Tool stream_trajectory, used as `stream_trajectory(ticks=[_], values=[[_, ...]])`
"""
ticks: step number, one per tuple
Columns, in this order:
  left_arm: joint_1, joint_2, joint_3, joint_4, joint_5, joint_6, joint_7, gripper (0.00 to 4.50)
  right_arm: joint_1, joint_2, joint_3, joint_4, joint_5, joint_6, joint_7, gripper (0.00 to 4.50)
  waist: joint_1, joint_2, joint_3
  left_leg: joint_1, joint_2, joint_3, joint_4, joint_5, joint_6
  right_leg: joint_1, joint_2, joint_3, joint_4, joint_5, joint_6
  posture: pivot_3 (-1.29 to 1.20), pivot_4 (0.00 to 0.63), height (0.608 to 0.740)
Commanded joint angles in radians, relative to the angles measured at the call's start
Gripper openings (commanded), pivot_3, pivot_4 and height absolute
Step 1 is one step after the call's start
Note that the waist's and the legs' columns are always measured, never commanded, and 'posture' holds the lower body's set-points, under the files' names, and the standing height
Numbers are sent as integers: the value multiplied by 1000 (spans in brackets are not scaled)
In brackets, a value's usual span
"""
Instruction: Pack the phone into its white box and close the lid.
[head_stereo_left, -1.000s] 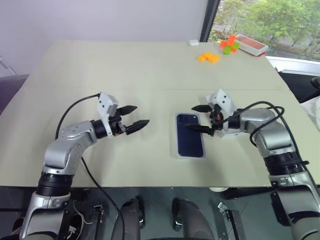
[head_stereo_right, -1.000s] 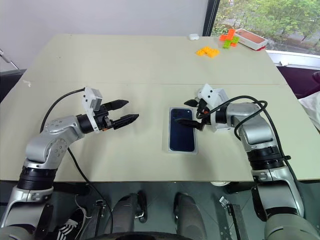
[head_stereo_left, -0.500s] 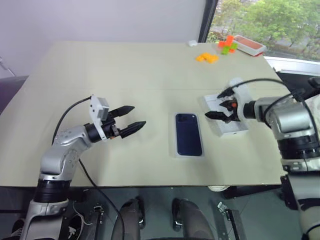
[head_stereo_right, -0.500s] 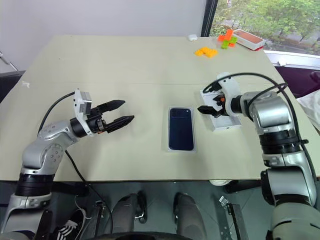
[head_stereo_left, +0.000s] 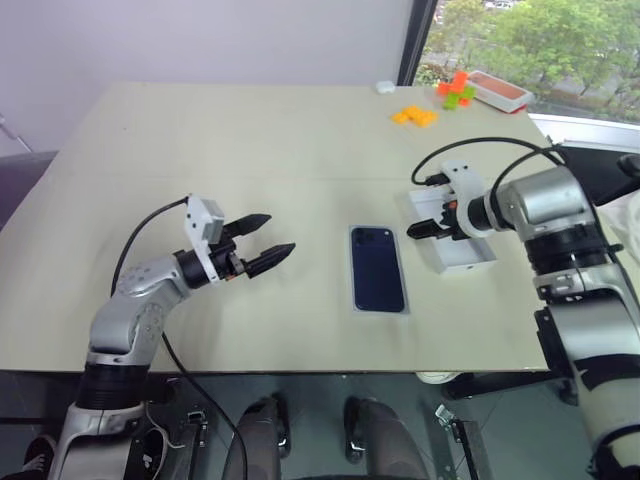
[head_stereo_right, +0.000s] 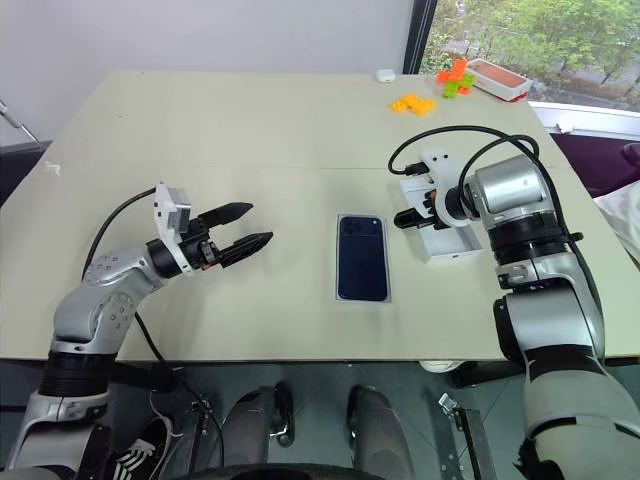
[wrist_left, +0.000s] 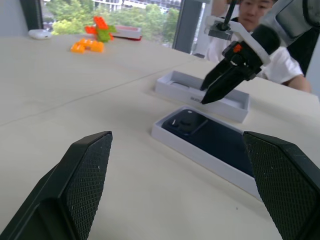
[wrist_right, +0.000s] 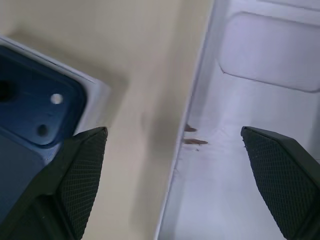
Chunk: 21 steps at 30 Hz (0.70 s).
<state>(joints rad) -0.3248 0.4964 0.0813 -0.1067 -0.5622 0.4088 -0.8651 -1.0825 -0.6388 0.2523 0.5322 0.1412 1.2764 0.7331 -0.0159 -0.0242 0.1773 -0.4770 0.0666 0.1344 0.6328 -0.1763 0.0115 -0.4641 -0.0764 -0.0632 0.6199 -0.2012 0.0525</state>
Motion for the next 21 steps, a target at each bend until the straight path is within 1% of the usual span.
stream_trajectory(ticks=[1, 2, 6, 8, 10, 12, 14, 16, 18, 21], values=[[6, -10, -8, -57, 4, 6, 24, 4389, -89, 12, 41, 84, -44, -53, 6, 4500, -1, 0, 0, 0, 0, 0, 0, 0, 0, 0, 0, 0, 0, 0, 0, 0, 150, 740], [10, -14, -9, -62, 4, 9, 29, 4389, -102, 21, 52, 109, -60, -74, -5, 4500, -1, 0, 0, 0, 0, 0, 0, 1, 1, 0, 0, 0, 0, 0, 0, 0, 150, 740], [14, -21, -15, -73, 8, 15, 49, 4389, -120, 34, 119, 156, -107, -142, 29, 4500, -1, 0, 0, 0, 0, 0, 0, 1, 1, 0, 1, 0, 1, 0, 0, 0, 150, 740], [15, -25, -19, -75, 12, 15, 57, 4389, -140, 48, 151, 199, -133, -123, 33, 4500, -1, 1, 0, 0, 0, 0, 0, 1, 1, 0, 2, 0, 1, 0, 0, 0, 150, 740], [16, -27, -22, -78, 17, 15, 66, 4389, -155, 65, 133, 248, -147, -145, 7, 4500, -1, 1, 0, 0, 0, 1, 1, 1, 1, 0, 2, 0, 1, 0, 0, 0, 150, 740], [14, -29, -23, -79, 15, 22, 76, 4389, -176, 87, 83, 315, -136, -122, -24, 4500, -1, 1, 0, 0, 0, 1, 1, 1, 1, 0, 2, 0, 2, 1, 1, 0, 150, 740], [12, -31, -24, -80, 20, 20, 84, 4389, -193, 100, 60, 363, -125, -90, -19, 4500, -1, 1, 0, 0, 0, 2, 2, 1, 1, 0, 2, 0, 4, 1, 2, 0, 150, 740], [12, -32, -24, -80, 16, 29, 91, 4389, -207, 114, 21, 398, -122, -70, -51, 4500, -1, 1, 0, 0, 0, 1, 3, 1, 1, 0, 2, 0, 6, 1, 2, 0, 150, 740], [10, -34, -25, -81, 15, 33, 95, 4389, -203, 125, 18, 404, -129, -67, -55, 4500, -1, 1, 0, 0, 0, 1, 4, 0, 0, 0, 1, 0, 7, 0, 0, 0, 150, 740], [9, -38, -27, -86, 21, 34, 108, 4500, -194, 139, 17, 393, -138, -68, -67, 3690, -3, 1, 0, 1, 0, 1, 6, 0, -1, 0, 1, 0, 9, 0, 0, 0, 150, 740]])
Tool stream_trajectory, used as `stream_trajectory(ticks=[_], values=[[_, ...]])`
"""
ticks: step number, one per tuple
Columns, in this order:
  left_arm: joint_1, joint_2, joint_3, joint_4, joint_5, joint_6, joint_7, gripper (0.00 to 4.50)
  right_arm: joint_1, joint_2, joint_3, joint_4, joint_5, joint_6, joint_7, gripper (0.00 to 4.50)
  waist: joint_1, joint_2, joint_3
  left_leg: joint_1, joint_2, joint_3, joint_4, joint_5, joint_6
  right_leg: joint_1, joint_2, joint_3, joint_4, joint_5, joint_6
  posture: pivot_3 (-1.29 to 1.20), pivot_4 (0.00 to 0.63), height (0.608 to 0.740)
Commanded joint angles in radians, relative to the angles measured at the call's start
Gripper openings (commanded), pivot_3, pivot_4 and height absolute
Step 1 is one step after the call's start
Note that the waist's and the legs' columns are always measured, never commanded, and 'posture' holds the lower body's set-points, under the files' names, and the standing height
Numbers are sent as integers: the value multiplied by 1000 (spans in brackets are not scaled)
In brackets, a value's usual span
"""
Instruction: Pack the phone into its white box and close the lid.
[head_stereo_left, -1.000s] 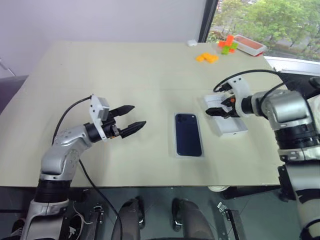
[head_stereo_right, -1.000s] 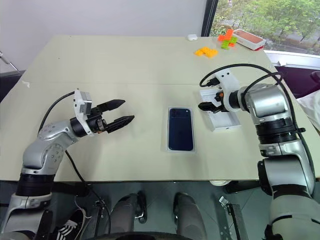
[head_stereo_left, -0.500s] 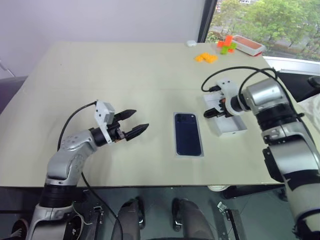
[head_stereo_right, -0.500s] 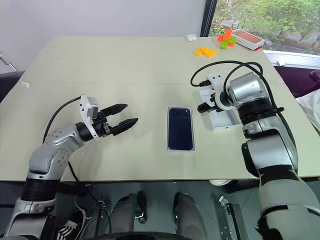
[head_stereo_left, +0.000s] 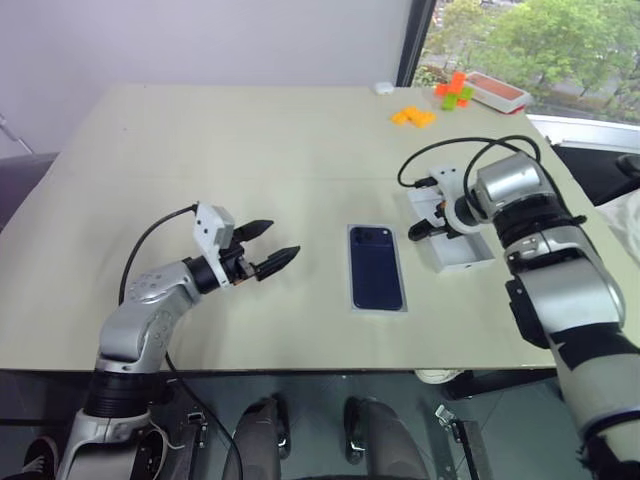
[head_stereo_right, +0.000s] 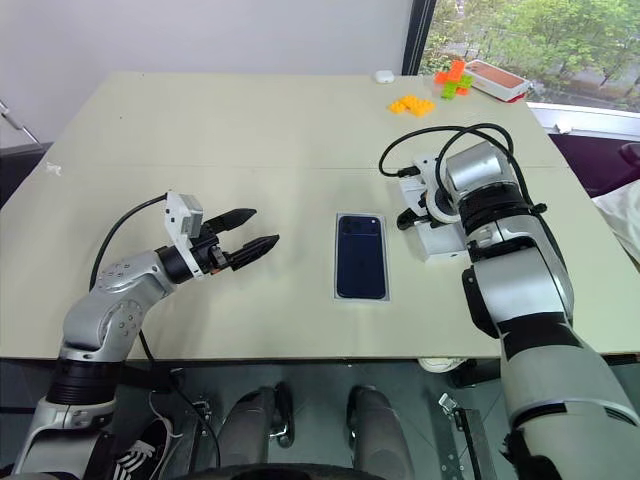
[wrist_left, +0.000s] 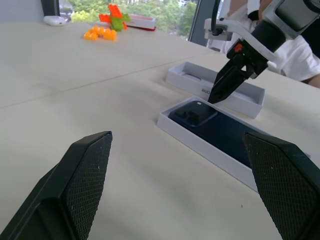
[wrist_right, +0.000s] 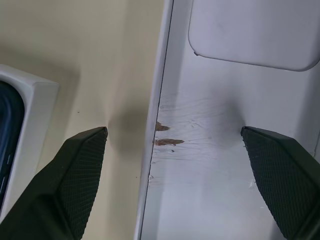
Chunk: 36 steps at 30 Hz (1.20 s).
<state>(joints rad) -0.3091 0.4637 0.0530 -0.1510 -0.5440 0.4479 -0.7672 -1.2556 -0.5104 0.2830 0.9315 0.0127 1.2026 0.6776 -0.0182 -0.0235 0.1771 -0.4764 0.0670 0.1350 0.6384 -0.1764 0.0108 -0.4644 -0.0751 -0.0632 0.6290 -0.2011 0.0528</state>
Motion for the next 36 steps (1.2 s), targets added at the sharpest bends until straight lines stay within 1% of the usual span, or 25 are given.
stream_trajectory(ticks=[1, 6, 7, 8, 14, 17, 18, 20, 23, 26, 29, 31, 33, 35, 36], values=[[-9, -6, 1, -42, 4, -5, 13, 4500, -18, 14, -14, -12, -12, 9, -15, 3107, -1, 0, 0, 0, 0, 0, 1, 0, 0, 0, 0, 0, 1, 0, 0, 0, 150, 740], [-16, -9, 5, -29, 4, 0, 17, 4500, -12, 26, -36, -15, -13, 24, -30, 713, -2, 1, -1, 1, 1, -1, 3, 0, 0, 1, 0, 0, 2, 0, 0, 0, 150, 740], [-17, -9, 5, -27, 5, -1, 16, 4500, -12, 27, -39, -16, -14, 24, -33, 158, -2, 1, -1, 1, 1, -1, 4, 0, 0, 1, 0, 0, 2, 0, -1, 0, 150, 740], [-19, -9, 5, -24, 7, -3, 15, 4500, -13, 29, -43, -16, -14, 25, -36, 32, -1, 1, -1, 0, 1, -1, 5, 0, 0, 1, 0, 0, 2, 0, -1, 0, 150, 740], [-26, -7, 9, -7, 20, -11, 14, 4500, -25, 37, -87, -15, -5, 37, -78, 32, -2, 1, -1, 0, 1, -1, 5, 0, 0, 1, -2, 0, 2, 1, -2, 0, 150, 740], [-31, -5, 11, 5, 22, -12, 11, 4500, -47, 50, -160, -31, 25, 47, -112, 32, -2, 1, 0, 0, 1, -1, 5, 0, 0, 1, -1, 0, 2, 1, -1, 0, 150, 740], [-33, -5, 13, 9, 23, -13, 11, 4500, -52, 60, -240, -35, 65, 34, -136, 32, -1, 1, 0, 0, 1, -1, 5, 0, 0, 1, -1, 0, 2, 1, -1, 0, 150, 740], [-36, -4, 15, 17, 30, -16, 14, 4500, -49, 73, -355, -54, 129, -7, -156, 32, -3, 1, 0, -1, 1, -1, 5, 0, 0, 0, -1, 0, 2, 1, -1, 0, 150, 740], [-43, -4, 24, 28, 32, -16, 15, 4500, -45, 80, -459, -101, 187, -31, -182, 32, -2, 1, 0, -1, 1, -1, 5, 0, 0, 0, 1, 0, 2, 1, -1, 0, 150, 740], [-48, -1, 31, 37, 31, -15, 13, 4500, -54, 109, -628, -130, 305, -25, -210, 32, -2, 1, 0, -1, 2, -1, 5, 0, 0, 0, 2, 0, 2, 1, -1, 0, 150, 740], [-52, 0, 37, 46, 33, -18, 14, 4500, -46, 128, -692, -204, 377, -5, -206, 32, -2, 2, 0, -1, 2, -1, 5, 0, 0, 0, 2, 0, 2, 1, -1, 0, 150, 740], [-53, 3, 39, 49, 35, -18, 14, 4500, -27, 142, -691, -284, 424, -16, -165, 32, -1, 3, 1, -1, 2, -1, 5, 0, 0, 0, 2, 0, 2, 1, -1, 0, 150, 740], [-60, 0, 49, 56, 25, -11, 17, 4500, -34, 184, -785, -335, 527, 64, -181, 32, -1, 3, 1, -1, 2, -2, 5, 0, 0, 0, 2, 0, 1, 1, -1, 0, 150, 740], [-64, -1, 56, 60, 18, -5, 18, 4500, -20, 213, -822, -407, 587, 115, -198, 32, -1, 3, 1, -1, 3, -2, 5, 0, 0, 0, 2, 0, 1, 1, -1, 0, 150, 740], [-66, -1, 60, 62, 15, -2, 20, 4500, -33, 236, -906, -389, 631, 181, -236, 32, -1, 3, 1, -1, 3, -2, 5, 0, 0, 0, 2, 0, 1, 1, -1, 0, 150, 740]])
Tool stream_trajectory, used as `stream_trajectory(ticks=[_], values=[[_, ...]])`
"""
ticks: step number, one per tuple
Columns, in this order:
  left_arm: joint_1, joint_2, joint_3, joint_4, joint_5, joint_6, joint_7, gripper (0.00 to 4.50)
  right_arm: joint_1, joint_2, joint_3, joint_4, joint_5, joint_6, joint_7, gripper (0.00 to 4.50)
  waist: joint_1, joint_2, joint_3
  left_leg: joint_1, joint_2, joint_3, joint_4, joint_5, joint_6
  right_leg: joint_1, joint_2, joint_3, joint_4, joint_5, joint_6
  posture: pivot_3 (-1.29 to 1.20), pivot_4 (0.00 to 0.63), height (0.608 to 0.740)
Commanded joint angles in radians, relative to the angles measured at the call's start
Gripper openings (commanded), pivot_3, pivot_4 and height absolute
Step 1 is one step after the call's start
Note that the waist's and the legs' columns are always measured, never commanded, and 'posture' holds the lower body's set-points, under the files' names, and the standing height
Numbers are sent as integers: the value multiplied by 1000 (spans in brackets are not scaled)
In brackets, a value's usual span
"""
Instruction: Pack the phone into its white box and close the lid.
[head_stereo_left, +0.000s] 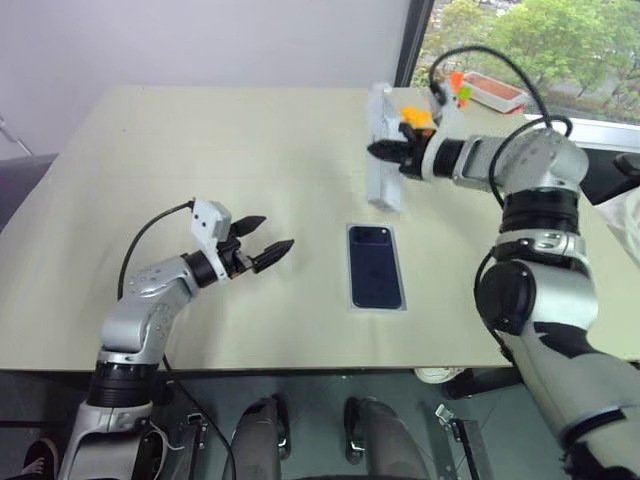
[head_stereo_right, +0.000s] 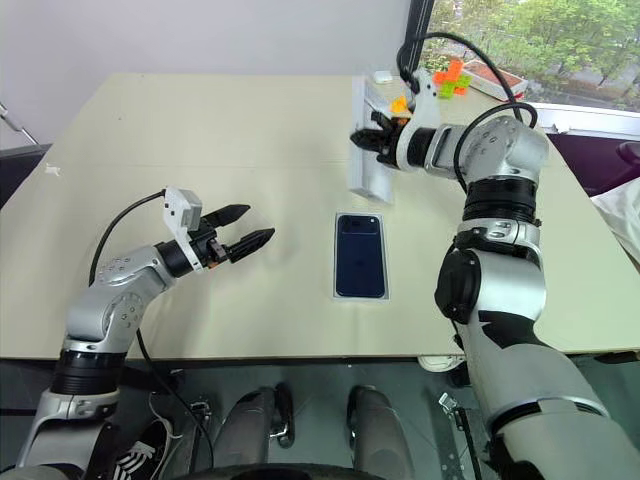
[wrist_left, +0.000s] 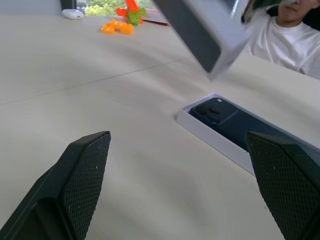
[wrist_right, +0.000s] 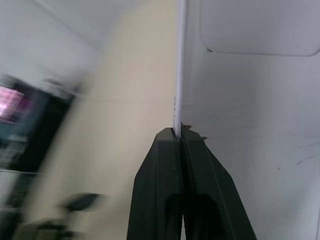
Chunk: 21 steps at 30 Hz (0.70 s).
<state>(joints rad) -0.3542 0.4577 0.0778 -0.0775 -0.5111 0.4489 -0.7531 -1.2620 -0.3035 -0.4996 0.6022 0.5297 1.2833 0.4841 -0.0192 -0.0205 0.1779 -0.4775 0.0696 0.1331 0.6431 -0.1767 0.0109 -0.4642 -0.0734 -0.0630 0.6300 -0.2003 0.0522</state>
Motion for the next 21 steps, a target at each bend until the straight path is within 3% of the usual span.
stream_trajectory(ticks=[1, 3, 7, 13, 21], values=[[-24, 6, 40, -8, -20, 1, 8, 4500, -36, 52, -202, -44, 158, 152, -77, 32, 1, 0, 0, 0, 0, 0, 0, 0, 0, 0, 0, 0, 0, 0, 0, 0, 150, 740], [-29, 8, 52, -4, -27, 19, 15, 4500, -53, 102, -372, -6, 243, 263, -135, 32, 3, 0, 0, 0, 1, 0, 0, 0, 0, 1, 0, 0, 0, 0, 0, 0, 150, 740], [-29, 8, 72, -10, -47, 42, 15, 4500, 10, 195, -446, -123, 333, 329, -226, 32, 1, 0, 0, 0, 0, 0, 0, 0, 0, 1, -1, 0, 0, 0, 0, 0, 150, 740], [-20, 9, 102, -32, -73, 34, 14, 4500, 207, 337, -392, -266, 594, 331, -410, 32, 0, 0, 0, 0, 1, -1, -1, 0, 0, 1, 0, -1, -1, 0, 0, 0, 150, 740], [6, 23, 115, -72, -121, 74, 1, 4500, 368, 359, -308, -323, 825, 331, -587, 32, -2, 1, 0, 1, 1, -1, -1, 0, 0, 1, 0, -1, -1, 0, 0, 0, 150, 740]])
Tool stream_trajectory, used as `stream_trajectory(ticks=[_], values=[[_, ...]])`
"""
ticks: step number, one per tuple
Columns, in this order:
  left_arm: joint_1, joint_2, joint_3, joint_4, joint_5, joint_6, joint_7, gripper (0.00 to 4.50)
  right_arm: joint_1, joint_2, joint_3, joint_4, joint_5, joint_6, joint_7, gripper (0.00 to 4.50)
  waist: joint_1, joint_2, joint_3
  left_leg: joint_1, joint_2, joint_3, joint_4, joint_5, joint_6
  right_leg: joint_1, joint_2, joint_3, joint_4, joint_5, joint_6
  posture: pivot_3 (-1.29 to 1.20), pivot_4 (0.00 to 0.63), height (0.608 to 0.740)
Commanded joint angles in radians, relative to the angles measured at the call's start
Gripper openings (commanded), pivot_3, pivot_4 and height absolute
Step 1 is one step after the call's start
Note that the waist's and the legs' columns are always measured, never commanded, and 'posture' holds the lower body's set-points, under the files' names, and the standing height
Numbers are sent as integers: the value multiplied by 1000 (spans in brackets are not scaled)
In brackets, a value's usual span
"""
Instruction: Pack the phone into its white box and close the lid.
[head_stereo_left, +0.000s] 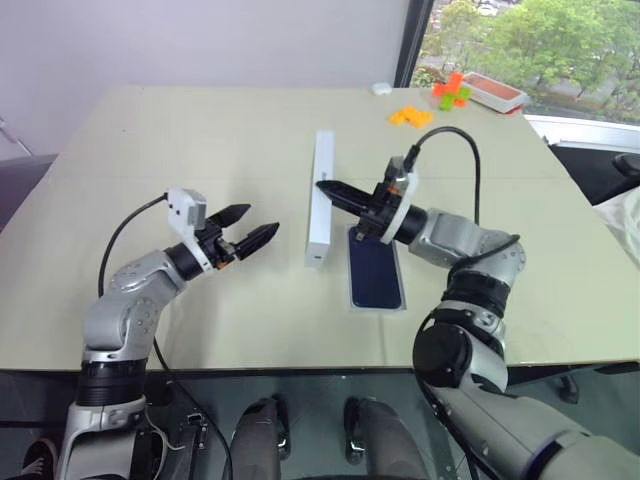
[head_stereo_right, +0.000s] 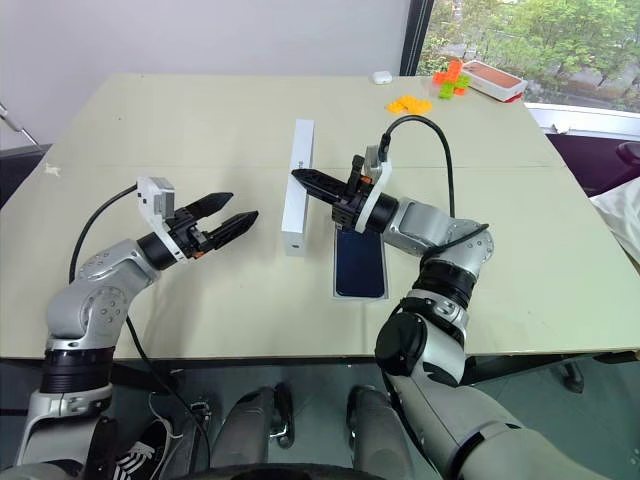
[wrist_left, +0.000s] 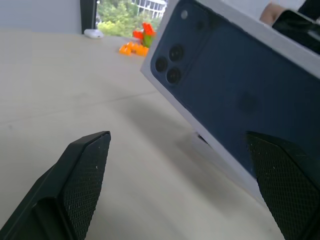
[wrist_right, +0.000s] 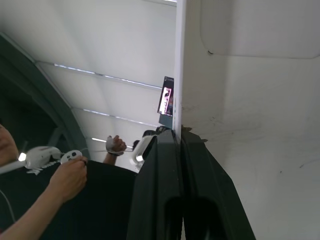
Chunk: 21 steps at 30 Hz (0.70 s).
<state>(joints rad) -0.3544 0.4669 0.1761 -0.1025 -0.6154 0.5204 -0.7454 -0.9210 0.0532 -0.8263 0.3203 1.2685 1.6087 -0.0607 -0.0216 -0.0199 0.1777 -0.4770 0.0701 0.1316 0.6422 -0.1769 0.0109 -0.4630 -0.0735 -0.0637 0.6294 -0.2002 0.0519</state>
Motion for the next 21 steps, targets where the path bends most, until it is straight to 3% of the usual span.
stream_trajectory(ticks=[1, 13, 16, 21], values=[[10, 17, 15, -51, -20, 8, -7, 4500, 39, 3, 22, -45, 108, 2, -59, 32, 0, 0, 0, 0, 0, 0, 0, 0, 0, 0, 0, 0, 0, 0, 0, 0, 150, 740], [50, -17, -57, -97, 1, 17, 15, 4500, 191, -64, 202, -82, 266, -88, -152, 32, 1, 0, 0, 0, 1, 0, -3, 0, 0, 0, 0, 0, -3, 0, 0, 0, 150, 740], [48, -39, -72, -96, -13, 40, 28, 3680, 206, -94, 243, -86, 297, -122, -162, 0, 0, 0, 0, 0, 1, 0, -6, 0, 0, 0, 0, 0, -6, 0, 0, 0, 150, 740], [23, -82, -103, -59, -7, 44, 34, 1073, 241, -140, 317, -83, 383, -160, -179, 0, 1, 1, 0, 0, -1, 0, -10, 1, 2, 1, 1, 0, -10, 0, 1, 0, 150, 740]])
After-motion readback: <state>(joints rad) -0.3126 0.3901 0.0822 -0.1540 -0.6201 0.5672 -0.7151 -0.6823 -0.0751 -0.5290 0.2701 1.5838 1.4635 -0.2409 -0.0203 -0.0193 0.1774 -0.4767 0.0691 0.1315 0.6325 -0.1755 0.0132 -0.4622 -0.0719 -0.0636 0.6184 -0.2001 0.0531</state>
